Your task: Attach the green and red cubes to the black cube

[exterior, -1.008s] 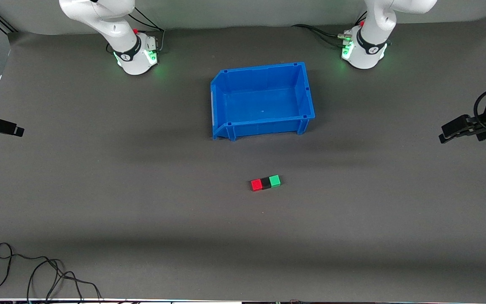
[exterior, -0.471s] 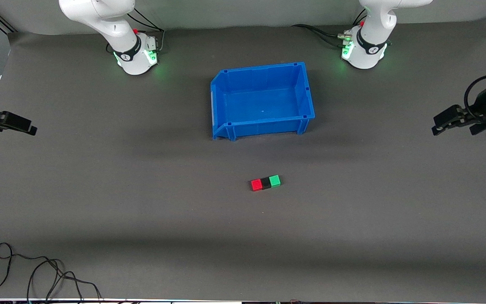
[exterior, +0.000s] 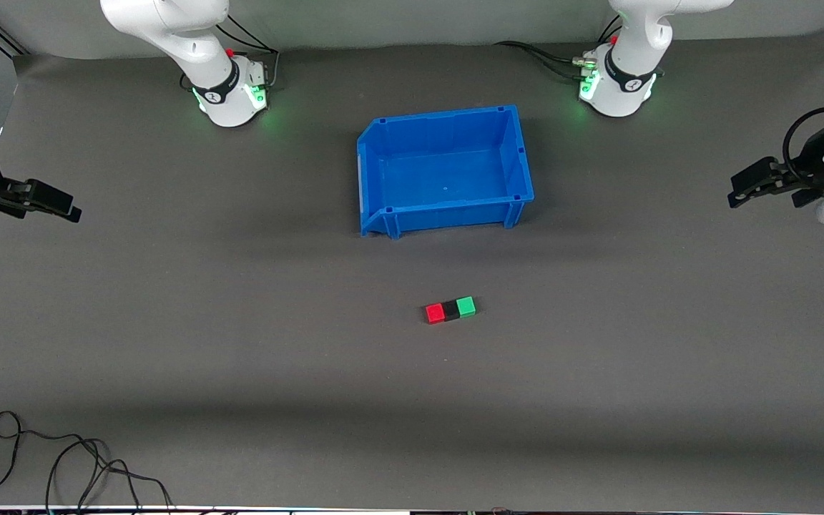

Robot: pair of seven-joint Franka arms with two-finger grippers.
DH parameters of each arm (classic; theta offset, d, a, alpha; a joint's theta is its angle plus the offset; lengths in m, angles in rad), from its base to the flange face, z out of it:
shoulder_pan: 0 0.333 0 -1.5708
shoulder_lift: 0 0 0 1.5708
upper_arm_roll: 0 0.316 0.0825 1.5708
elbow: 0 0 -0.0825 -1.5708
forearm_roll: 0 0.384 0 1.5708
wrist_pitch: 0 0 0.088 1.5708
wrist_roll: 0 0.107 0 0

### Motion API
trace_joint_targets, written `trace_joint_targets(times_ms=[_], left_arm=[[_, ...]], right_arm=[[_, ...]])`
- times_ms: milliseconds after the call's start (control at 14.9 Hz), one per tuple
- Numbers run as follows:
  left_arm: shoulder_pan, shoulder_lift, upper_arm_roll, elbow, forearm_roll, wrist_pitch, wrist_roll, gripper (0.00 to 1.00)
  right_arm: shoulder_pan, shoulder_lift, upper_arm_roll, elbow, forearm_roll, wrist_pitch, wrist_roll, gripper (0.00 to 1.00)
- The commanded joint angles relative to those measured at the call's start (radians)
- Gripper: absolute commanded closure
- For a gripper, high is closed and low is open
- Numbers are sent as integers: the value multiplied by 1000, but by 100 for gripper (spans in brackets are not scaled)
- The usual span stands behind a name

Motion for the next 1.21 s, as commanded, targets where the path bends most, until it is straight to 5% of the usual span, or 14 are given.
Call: trace_joint_targets(times_ms=[0,403,1143], left_arm=[[6,-10,-13,21,18,-41,14,0],[6,-7,-14,26,18,-39,18,0],[12,4,-11,35,18,-16,18,0]], right_arm=[[-39,-87,49,-114,-24,65,2,1],[-75,-79,199,-112,-71,71,157,1],[-88,-81,184,-111,-65,77,142,1]])
